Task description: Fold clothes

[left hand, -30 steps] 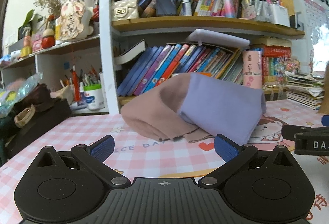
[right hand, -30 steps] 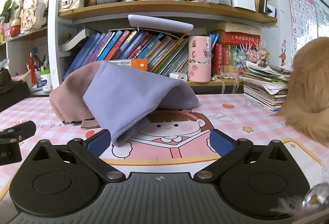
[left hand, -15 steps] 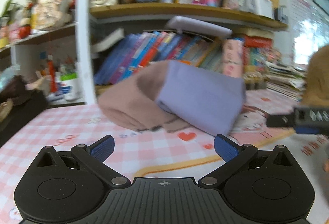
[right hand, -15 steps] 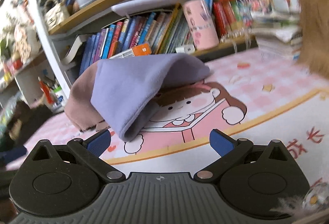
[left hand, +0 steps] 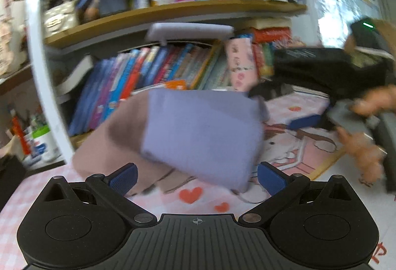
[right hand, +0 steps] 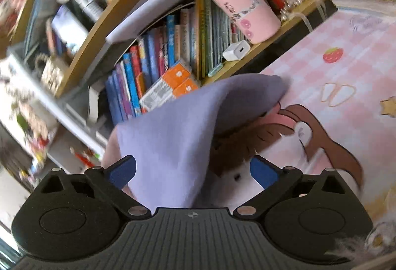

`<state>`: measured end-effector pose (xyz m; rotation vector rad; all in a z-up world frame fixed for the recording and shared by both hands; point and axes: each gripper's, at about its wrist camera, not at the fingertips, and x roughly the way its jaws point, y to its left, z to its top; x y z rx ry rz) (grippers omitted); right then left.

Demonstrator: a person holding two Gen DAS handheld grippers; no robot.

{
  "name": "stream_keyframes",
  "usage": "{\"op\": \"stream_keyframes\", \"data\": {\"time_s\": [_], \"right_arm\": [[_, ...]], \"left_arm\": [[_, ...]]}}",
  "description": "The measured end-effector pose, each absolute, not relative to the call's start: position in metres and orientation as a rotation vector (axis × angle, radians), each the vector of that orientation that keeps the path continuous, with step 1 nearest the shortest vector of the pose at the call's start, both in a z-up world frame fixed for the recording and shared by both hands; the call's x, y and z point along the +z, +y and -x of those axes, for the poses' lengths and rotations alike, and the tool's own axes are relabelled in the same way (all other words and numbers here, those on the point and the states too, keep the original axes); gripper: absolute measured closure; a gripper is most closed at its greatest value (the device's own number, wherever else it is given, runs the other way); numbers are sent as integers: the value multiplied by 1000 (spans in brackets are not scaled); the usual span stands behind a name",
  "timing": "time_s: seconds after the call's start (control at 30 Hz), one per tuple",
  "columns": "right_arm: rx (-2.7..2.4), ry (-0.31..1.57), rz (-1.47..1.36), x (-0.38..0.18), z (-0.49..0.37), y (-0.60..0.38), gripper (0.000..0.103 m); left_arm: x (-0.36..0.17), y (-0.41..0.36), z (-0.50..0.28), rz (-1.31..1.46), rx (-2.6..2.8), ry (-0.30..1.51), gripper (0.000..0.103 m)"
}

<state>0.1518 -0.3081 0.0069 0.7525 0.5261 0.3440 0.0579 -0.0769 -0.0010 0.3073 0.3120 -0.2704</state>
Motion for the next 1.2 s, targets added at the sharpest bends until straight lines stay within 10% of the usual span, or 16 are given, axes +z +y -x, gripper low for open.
{"op": "stream_keyframes", "data": {"time_s": [0.57,0.7,0.93,1.0,1.07,1.2], "right_arm": [[451,554,-1092,-32,-194,-339,8],[466,562,-1123,-34,-188,-336,8],[495,547,-1192,-35,-184,-336,9],[455,554,-1214,-37,-181,-341,27],[403,561,-1221,-37,-176,-347,79],[441,435,-1173,-10,-147,-355,90]], "left_arm": [[-34,-145,-104,-740,-150,289,3],[-21,-120,-106,-619,-158,281,94],[19,-84,-39,-452,-286,171,96],[24,-79,-17,-426,-328,165,96],[24,-74,1,-390,-359,180,96],[33,-61,21,-276,-456,204,96]]}}
